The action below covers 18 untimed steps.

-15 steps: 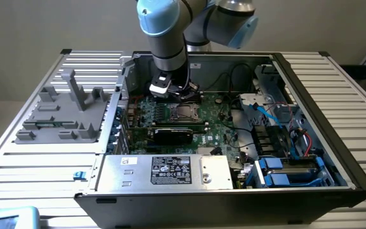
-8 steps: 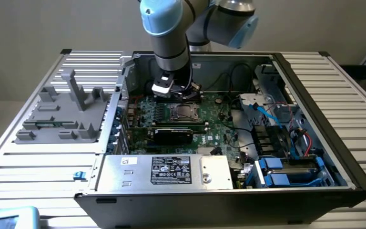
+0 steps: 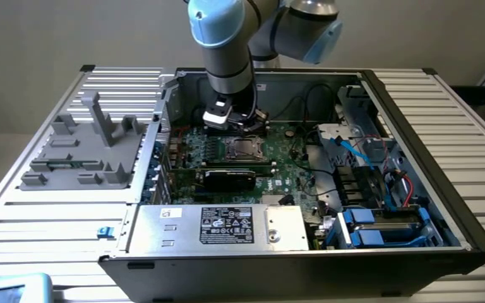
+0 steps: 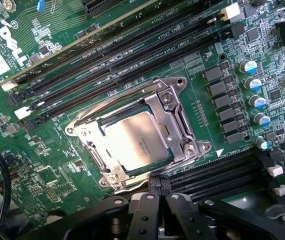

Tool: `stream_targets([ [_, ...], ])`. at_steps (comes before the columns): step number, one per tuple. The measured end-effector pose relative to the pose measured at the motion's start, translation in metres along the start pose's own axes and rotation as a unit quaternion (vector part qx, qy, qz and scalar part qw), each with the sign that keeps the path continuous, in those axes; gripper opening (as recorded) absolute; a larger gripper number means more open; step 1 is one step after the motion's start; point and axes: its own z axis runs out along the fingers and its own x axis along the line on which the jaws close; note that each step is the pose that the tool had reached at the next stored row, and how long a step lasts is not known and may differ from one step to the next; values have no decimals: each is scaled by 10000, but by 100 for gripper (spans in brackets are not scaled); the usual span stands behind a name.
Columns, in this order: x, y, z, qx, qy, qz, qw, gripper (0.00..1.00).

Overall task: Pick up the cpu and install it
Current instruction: 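Install the first cpu locking lever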

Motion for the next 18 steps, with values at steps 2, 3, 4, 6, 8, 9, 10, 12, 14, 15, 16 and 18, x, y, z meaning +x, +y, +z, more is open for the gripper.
stream_targets([
  [2,7,-3,0,-4,1,-1,10000,11],
  [3,12,-6,1,-5,2,-1,10000,11],
  [4,18,-8,2,-6,2,-1,10000,11],
  [6,32,-15,2,-8,3,-2,10000,11],
  [8,45,-22,2,-10,4,-2,10000,11],
  [9,49,-24,2,-10,4,-2,10000,11],
  [10,50,-25,2,-11,5,-3,10000,11],
  [12,49,-25,1,-11,3,-2,10000,11],
  [14,22,-13,-9,-17,-3,-1,10000,11],
  [15,3,-6,-16,-18,-4,0,10000,11],
  [16,-22,5,-23,-18,-5,0,10000,11],
  [18,-84,32,-38,-17,-6,0,10000,11],
])
